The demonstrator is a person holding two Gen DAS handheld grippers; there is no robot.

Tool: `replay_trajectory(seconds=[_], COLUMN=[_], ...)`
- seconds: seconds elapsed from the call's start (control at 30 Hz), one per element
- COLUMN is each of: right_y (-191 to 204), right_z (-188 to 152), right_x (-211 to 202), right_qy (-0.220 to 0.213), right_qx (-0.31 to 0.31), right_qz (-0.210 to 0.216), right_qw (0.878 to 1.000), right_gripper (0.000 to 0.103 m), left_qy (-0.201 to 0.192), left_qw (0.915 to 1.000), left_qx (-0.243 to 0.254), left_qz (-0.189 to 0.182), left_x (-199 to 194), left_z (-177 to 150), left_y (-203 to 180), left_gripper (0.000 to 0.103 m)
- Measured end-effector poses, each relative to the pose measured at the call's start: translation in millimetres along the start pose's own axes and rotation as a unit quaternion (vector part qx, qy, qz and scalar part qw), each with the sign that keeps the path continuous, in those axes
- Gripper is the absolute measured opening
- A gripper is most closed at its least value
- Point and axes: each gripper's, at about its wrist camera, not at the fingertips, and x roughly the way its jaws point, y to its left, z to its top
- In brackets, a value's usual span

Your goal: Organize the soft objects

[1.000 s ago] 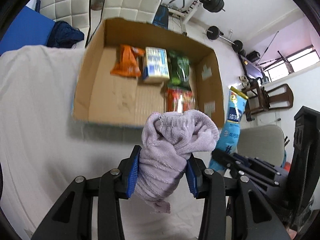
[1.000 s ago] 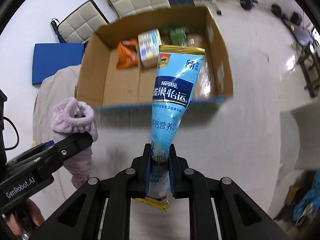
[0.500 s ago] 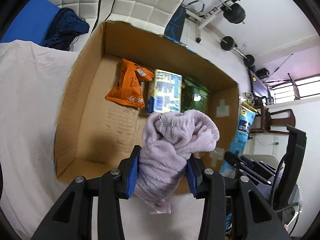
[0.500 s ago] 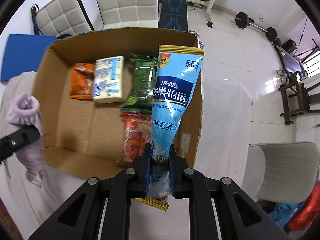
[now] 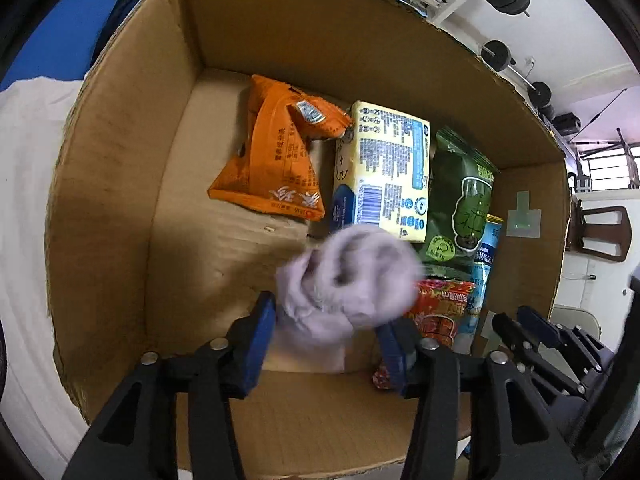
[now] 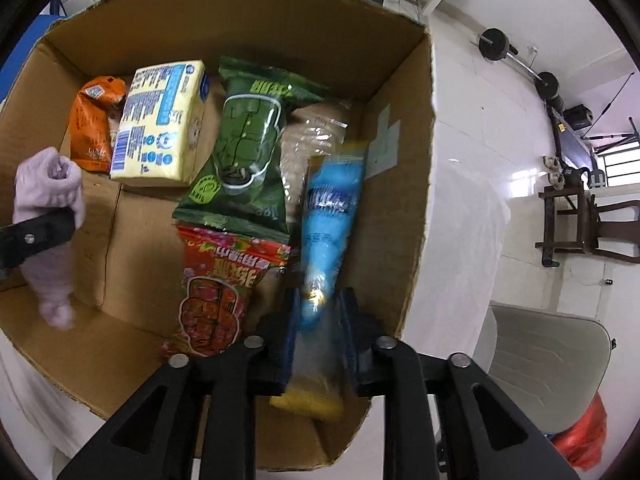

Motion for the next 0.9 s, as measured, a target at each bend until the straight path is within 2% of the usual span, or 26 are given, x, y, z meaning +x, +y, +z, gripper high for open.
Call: replay_trajectory(seconds=[0.07,0.13,0.2,0.23,0.3,0.37,0.5,0.57,0.6,0.67,0.9], right_y=[-1.0,-2.3,-3.7,-4.3,-4.5,-5.0,-7.3,-5.7,-4.4,-2.0,9.0], right_z=[0.3,-0.8,-2.1,-3.2,-5.7,-7.6,-14.0,-18.8,-20.3,-25.9,-47.6], right_x=[-2.1,-6.0,-10.7,-13.6,-18.2,-25.1,-34.3,-37.5,-39.5,-44.5,-66.6], right_qy=[-0.009,-0.011,-0.016,-0.018,-0.022,-0.026,-0.033,-0.038,-0.039,-0.045,-0.073], right_qx=[0.010,0.013,0.021,0.023,0.029,0.038,0.061,0.067,0.069,0.077,0.093], right_qz=[0.008,0.013,0.021,0.023,0.034,0.038,0.065,0.070,0.072,0.083,0.083], right_qw=[1.000,1.000,0.999,0.999,0.999,0.998,0.995,0.995,0.994,0.993,0.989], right_gripper=[0.040,0.042,0.051,0.059,0.062,0.066,0.075,0.077,0.082,0.098,0.099], left_qy=[-0.008,-0.013,-0.018,-0.021,-0.032,-0.044,-0.078,-0.093,-0.098,-0.109,-0.155], left_qw=[1.0000,0.9998,0.9995,0.9994,0.9986,0.9978,0.9943,0.9920,0.9910,0.9888,0.9805], left_qx=[0.001,0.009,0.016,0.018,0.025,0.030,0.042,0.048,0.049,0.054,0.056], left_qz=[0.004,0.012,0.018,0.022,0.033,0.039,0.059,0.070,0.076,0.086,0.108], left_x=[-4.0,-9.2,-16.3,-19.3,-29.7,-39.6,-63.0,-73.2,-75.4,-83.4,-109.2], left_z=[-0.3,-0.9,-2.5,-2.8,-5.3,-7.9,-18.2,-25.2,-29.4,-38.4,-61.5], left_y=[-0.4,-2.4,-3.8,-4.0,-3.7,-5.3,-5.8,-5.7,-6.9,-5.2,1.8], left_gripper=[0.052,0.052,0.052,0.053,0.055,0.071,0.079,0.088,0.092,0.096,0.096])
